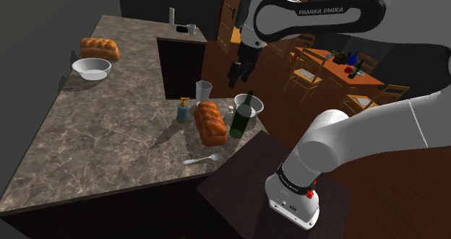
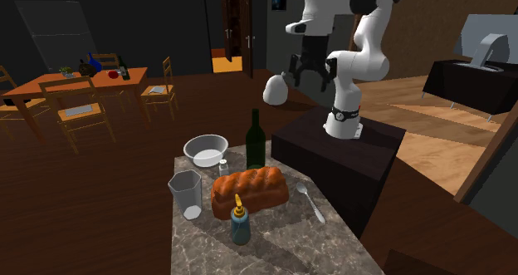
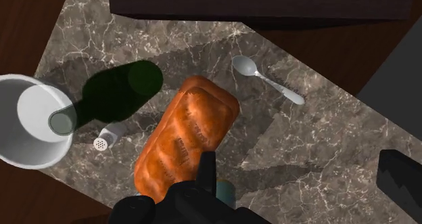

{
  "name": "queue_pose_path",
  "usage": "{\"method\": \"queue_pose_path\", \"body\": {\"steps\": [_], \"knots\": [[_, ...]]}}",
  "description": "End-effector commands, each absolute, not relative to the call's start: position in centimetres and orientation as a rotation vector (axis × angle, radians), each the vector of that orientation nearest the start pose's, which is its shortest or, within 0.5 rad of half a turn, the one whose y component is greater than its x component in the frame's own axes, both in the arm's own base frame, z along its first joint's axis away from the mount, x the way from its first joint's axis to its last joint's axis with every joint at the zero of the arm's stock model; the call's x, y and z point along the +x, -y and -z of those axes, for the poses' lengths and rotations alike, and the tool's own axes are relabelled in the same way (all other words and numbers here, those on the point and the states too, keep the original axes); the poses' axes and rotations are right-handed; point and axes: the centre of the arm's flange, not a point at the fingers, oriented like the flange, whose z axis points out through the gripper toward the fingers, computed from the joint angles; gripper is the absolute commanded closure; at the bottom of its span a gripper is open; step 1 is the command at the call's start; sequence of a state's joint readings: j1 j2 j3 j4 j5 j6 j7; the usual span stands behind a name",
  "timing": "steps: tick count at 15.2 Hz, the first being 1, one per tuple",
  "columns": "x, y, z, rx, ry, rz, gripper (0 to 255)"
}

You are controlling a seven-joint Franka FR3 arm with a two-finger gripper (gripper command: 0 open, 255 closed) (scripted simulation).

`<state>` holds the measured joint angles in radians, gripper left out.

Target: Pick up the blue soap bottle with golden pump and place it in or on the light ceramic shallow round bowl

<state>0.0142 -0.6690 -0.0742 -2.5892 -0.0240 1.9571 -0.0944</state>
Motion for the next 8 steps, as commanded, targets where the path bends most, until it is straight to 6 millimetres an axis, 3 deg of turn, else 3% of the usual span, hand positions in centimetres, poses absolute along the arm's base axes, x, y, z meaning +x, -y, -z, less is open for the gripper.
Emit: {"method": "queue_pose_path", "body": {"steps": [1,8], "knots": [[36.2,2.4,-45.3,-3.115,0.069,0.094,0],[40.8,2.7,-38.0,-3.098,-0.004,0.196,0]]}}
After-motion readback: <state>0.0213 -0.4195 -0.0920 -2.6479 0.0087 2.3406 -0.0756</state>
